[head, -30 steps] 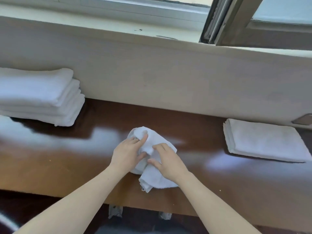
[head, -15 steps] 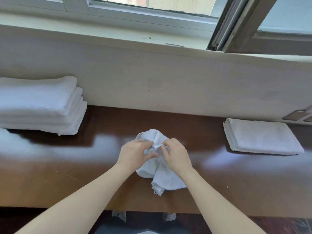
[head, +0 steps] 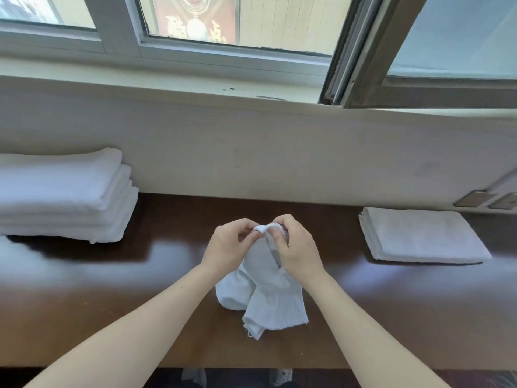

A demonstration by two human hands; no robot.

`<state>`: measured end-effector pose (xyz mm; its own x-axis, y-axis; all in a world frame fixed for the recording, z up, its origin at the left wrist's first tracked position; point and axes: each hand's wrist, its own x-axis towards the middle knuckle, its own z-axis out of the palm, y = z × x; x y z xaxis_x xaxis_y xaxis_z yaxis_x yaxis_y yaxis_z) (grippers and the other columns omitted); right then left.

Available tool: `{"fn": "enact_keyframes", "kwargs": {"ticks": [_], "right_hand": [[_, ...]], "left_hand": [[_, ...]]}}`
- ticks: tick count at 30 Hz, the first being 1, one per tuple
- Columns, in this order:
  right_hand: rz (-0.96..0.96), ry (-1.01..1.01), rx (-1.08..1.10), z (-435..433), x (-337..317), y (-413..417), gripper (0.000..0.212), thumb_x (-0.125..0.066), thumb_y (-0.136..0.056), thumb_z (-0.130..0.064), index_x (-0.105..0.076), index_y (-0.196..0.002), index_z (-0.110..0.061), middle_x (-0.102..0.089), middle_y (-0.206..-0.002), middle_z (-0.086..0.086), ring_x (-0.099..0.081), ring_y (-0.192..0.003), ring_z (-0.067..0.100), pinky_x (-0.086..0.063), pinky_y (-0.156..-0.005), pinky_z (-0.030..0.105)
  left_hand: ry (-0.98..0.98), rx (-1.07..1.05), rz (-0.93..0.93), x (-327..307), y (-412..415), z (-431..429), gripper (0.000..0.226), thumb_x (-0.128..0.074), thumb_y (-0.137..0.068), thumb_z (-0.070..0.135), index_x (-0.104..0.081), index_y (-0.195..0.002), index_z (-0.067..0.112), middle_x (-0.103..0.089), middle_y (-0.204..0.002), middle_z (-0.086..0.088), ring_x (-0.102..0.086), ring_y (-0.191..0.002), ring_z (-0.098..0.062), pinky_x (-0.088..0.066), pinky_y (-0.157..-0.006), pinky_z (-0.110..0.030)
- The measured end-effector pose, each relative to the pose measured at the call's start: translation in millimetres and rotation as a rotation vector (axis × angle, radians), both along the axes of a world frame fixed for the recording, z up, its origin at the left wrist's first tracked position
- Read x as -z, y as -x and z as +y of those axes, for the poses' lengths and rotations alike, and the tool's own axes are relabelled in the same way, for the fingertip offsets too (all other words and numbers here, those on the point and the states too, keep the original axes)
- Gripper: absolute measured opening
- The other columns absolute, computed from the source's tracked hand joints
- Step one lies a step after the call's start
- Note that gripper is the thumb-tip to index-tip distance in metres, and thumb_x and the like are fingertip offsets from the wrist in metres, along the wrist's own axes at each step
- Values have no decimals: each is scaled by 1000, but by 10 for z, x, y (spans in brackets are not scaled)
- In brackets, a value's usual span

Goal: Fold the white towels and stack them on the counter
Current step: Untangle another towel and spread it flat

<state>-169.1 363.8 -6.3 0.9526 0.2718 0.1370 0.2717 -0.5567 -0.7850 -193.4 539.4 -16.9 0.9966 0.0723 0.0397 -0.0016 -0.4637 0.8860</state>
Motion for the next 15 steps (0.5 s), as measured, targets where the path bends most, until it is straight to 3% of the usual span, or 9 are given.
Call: {"fn": "enact_keyframes", "kwargs": {"ticks": [5, 11, 15], "right_hand": [[44, -7, -31, -134, 40, -60, 9, -53, -97, -34, -53, -88, -35, -57, -88, -14, -55, -83, 7, -40, -66, 18], [163, 85, -1, -249, 150, -82, 12, -53, -83, -22, -50, -80, -33, -56, -85, -11, -52, -78, 6, -41, -62, 24], [194, 140, 40, -297, 256, -97, 17, -51, -82, -12, -50, -76, -28, -57, -79, -8, -52, -73, 12, -39, -60, 24]], "left_hand": [[139, -22, 11, -236, -66, 37, 14, -63, -97, 32, -67, -84, 33, -66, -72, 19, -55, -65, 2, -42, -61, -11], [228, -30, 68, -416, -90, 56, 28, -48, -104, 35, -59, -83, 20, -43, -61, 20, -37, -58, -1, -33, -57, -14], [349, -47, 74, -619, -76, 145, 45, -45, -104, 41, -52, -95, -2, -44, -81, -4, -39, -75, -19, -35, -71, -37]]}}
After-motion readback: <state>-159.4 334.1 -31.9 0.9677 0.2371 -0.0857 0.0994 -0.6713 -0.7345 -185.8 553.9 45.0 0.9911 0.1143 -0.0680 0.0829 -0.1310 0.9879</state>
